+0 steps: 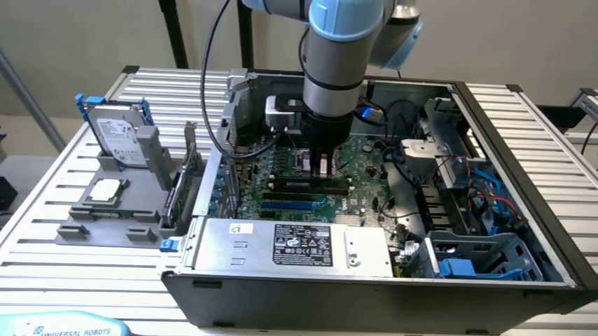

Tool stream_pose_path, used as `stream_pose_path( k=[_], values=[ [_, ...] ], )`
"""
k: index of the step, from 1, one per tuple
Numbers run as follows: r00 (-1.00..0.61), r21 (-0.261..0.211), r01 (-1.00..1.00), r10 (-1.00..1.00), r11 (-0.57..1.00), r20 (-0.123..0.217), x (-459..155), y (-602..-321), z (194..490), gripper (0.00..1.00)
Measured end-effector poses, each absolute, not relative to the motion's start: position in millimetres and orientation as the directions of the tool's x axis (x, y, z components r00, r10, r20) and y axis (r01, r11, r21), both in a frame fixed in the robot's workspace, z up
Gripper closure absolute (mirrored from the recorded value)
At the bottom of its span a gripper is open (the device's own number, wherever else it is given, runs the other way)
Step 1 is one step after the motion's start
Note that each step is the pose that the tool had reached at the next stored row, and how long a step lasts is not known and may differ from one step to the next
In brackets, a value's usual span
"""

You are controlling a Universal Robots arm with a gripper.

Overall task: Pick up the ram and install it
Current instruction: 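Insert the ram into the slot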

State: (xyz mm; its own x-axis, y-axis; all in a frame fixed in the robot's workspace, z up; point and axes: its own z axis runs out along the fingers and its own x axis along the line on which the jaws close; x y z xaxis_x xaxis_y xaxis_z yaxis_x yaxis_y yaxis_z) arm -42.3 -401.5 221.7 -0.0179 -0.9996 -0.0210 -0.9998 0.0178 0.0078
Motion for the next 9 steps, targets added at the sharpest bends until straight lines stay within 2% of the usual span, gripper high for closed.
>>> stream_pose_path(
  k=[5,6,9],
  values=[
    [-0.018,0.008,-1.0,-1.0,0.018,-0.021,-42.3,-401.6,221.0,0.85],
    [-0.018,0.008,-1.0,-1.0,0.018,-0.021,-42.3,-401.5,220.9,0.78],
    [-0.018,0.009,-1.0,-1.0,0.018,-0.021,-42.4,-401.5,225.2,0.78]
  ],
)
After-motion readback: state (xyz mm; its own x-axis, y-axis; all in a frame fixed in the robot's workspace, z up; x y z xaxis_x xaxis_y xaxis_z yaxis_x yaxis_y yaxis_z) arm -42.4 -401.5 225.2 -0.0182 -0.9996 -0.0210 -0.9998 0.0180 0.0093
